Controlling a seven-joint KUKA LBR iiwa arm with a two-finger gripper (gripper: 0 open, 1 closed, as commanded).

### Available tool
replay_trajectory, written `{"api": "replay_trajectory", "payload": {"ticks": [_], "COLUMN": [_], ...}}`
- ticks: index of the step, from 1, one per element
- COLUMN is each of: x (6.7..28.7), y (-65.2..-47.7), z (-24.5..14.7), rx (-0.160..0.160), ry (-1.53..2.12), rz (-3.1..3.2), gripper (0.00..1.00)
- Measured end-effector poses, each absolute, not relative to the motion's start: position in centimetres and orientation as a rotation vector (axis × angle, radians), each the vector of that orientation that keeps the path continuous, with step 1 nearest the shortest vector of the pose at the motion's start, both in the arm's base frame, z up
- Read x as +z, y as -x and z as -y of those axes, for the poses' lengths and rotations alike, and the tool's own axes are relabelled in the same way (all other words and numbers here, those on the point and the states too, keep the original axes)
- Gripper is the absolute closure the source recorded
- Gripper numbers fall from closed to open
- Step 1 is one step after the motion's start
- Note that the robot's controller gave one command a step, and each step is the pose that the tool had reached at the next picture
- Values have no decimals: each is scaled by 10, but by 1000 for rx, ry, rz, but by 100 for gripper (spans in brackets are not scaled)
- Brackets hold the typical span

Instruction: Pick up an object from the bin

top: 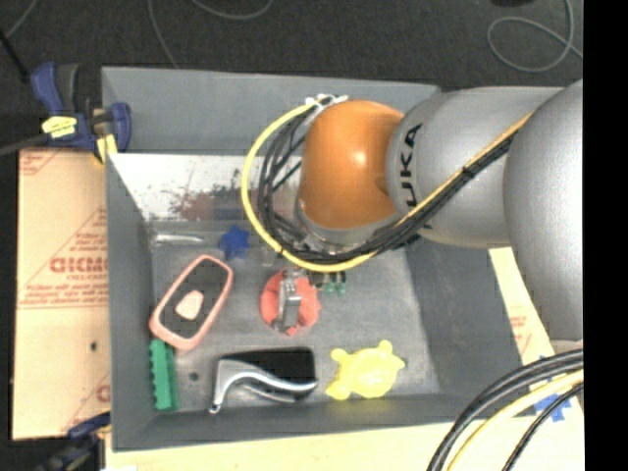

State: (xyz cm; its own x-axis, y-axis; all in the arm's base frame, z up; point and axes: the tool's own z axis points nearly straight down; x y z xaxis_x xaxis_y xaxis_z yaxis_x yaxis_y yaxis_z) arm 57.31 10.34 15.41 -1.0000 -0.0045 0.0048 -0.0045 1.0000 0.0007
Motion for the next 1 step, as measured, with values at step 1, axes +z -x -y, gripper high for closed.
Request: {"api": "replay_trajectory", "payload": {"ticks": [1], "x": [159], "y": [-575], "z": [-103], "rx": [-2], "ry": [-4], "rz": [3144], "gripper": [0]}}
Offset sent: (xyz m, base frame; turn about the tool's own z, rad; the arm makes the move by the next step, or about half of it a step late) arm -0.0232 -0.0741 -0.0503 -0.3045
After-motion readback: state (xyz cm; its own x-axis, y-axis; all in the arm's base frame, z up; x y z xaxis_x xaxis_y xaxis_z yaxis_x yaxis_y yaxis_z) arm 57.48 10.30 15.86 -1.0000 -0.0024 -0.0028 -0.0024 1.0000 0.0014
